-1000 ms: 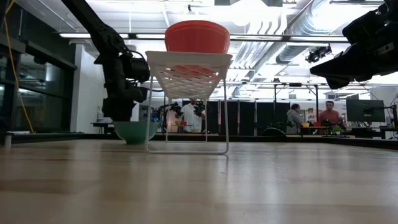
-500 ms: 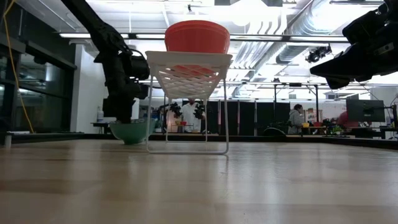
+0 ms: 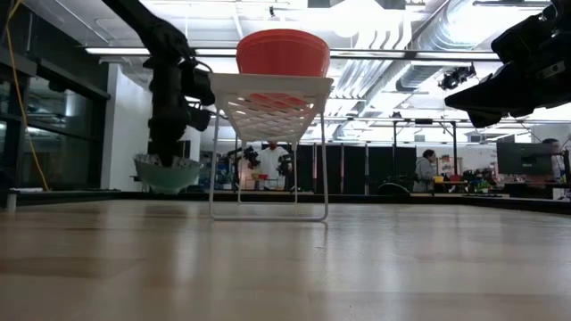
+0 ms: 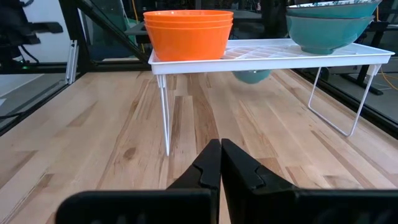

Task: Pick & Place Mini bowls
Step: Stack the white bowl on the white bowls on the shelf

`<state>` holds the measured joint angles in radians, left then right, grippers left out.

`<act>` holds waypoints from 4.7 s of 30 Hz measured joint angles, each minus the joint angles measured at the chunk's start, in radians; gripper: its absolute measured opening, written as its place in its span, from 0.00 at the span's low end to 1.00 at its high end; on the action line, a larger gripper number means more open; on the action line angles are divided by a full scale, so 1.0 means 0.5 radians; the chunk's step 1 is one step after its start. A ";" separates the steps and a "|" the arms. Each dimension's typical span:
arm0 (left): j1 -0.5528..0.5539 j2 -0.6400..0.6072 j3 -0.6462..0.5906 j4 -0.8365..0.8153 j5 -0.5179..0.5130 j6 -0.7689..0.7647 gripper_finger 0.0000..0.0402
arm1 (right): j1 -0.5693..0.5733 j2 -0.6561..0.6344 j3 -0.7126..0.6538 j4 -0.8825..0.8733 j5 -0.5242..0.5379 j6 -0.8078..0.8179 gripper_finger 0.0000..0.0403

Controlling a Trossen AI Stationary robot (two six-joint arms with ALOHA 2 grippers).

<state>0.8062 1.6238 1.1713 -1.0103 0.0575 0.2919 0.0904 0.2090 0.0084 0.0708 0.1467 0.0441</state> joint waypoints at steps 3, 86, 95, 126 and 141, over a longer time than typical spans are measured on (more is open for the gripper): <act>0.036 -0.015 0.084 -0.116 -0.008 0.049 0.01 | 0.000 0.000 0.000 0.000 0.000 0.000 0.00; -0.162 0.351 1.759 -0.316 0.555 -0.130 0.01 | 0.000 0.000 0.000 0.000 0.000 0.000 0.00; -0.174 0.467 1.763 -0.267 0.599 -0.125 0.01 | 0.000 0.000 0.000 0.000 0.000 0.000 0.00; -0.230 0.500 1.760 -0.298 0.477 -0.130 0.01 | 0.000 0.000 0.000 0.000 0.000 0.000 0.00; -0.252 0.555 1.761 -0.300 0.433 -0.129 0.05 | 0.000 0.000 0.000 -0.001 0.000 0.000 0.00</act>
<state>0.6800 1.9015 2.0518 -1.1605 0.2739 0.2272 0.0905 0.2092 0.0085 0.0704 0.1469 0.0441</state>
